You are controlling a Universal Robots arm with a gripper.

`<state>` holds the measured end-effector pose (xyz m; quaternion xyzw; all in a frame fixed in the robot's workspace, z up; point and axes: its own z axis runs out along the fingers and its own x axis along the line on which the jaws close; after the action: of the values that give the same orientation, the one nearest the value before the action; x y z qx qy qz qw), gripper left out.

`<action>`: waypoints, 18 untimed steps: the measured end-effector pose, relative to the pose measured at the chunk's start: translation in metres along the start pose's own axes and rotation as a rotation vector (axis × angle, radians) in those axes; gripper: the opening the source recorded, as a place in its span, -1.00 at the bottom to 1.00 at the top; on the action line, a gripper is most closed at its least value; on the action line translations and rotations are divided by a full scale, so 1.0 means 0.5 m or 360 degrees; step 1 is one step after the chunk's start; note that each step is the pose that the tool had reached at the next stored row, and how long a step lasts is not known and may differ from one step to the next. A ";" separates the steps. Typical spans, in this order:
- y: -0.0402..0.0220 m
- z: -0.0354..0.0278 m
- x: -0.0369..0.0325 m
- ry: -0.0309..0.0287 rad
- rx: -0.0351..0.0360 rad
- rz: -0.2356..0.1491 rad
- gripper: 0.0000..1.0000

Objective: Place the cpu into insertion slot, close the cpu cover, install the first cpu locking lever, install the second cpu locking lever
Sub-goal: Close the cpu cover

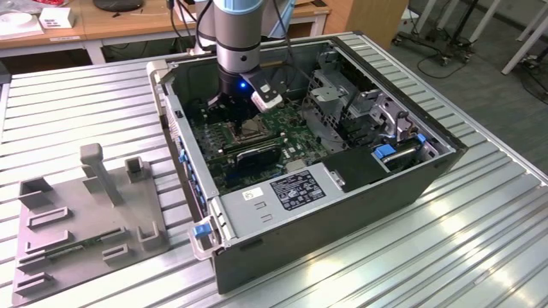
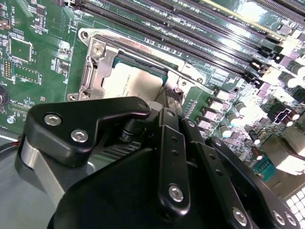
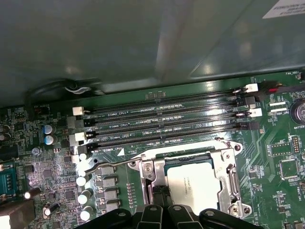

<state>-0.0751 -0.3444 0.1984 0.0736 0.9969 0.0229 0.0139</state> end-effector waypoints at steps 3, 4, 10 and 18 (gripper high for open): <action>0.000 0.001 0.000 -0.00004 -0.0001 0.0000 -0.79; 0.000 0.001 0.000 -0.00004 -0.0001 0.0000 -0.79; 0.000 0.002 0.000 -0.00003 -0.0001 0.0000 -0.79; 0.000 0.003 0.000 -0.00005 -0.0001 0.0000 -0.79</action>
<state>-0.0750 -0.3443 0.1968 0.0736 0.9969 0.0231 0.0141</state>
